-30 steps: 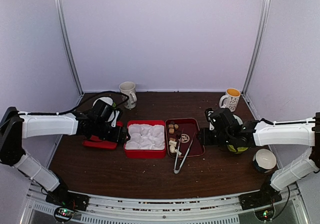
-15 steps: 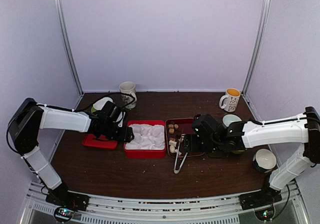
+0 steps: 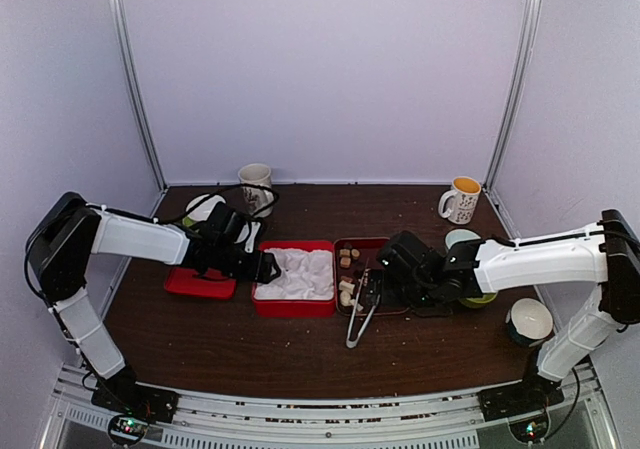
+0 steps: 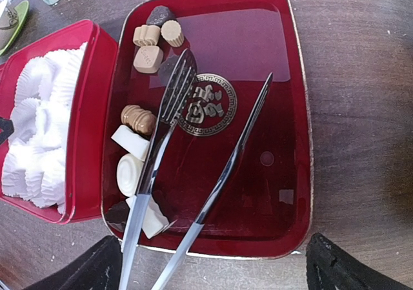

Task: Pack the chocolate
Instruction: Adjust the packing box at the center of the board, then pick up the clamp from the plate.

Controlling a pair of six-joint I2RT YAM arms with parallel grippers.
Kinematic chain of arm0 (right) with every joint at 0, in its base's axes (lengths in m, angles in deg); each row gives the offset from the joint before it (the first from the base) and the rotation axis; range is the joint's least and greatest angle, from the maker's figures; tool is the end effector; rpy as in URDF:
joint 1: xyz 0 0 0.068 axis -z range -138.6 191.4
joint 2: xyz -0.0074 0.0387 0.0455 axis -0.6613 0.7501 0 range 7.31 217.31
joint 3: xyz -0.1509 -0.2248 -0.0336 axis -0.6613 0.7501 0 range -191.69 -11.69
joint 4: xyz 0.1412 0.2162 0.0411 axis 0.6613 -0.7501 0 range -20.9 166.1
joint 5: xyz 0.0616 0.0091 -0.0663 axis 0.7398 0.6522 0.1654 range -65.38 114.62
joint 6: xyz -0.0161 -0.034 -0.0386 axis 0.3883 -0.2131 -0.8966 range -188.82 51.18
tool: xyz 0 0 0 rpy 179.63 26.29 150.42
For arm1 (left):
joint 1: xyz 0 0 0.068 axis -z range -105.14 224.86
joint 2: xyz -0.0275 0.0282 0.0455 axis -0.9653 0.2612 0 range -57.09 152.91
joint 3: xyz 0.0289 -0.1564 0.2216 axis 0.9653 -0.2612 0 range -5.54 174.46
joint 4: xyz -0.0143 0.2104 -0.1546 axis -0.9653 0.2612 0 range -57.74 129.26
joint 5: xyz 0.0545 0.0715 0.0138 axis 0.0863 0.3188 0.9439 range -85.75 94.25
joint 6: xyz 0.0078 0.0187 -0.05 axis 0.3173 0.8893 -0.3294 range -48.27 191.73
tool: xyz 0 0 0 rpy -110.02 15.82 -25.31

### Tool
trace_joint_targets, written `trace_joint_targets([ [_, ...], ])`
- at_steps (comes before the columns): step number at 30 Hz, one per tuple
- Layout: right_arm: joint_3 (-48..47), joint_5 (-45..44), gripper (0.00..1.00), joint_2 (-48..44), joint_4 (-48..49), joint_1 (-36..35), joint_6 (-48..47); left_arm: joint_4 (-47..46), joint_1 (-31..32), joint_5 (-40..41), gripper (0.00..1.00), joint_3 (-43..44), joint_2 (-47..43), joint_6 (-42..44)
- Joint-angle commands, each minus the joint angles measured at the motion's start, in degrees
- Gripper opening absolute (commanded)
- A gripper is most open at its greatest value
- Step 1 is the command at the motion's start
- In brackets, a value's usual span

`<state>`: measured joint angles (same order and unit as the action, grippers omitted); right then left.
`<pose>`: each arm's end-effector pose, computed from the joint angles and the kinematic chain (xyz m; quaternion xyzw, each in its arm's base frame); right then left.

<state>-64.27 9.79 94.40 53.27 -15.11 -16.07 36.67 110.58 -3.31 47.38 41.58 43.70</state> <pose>0.1738 0.2461 0.1965 0.0050 0.9523 0.1557 0.2624 0.2764 -0.2045 0.1569 0.0853 0.9345 -0.2322 0.2560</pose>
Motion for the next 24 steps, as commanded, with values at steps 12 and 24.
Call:
trace_joint_targets([
  [12, -5.18, -0.68, 1.0, 4.0, -3.66, -0.74, 5.25, -3.97, 0.28, 1.91, 0.89, -4.5, -15.1, 6.6],
  [24, -9.21, 0.83, 0.99, 8.77, -6.43, -1.56, 9.67, -1.31, 0.18, 9.11, 0.98, -7.87, -26.79, 9.92],
])
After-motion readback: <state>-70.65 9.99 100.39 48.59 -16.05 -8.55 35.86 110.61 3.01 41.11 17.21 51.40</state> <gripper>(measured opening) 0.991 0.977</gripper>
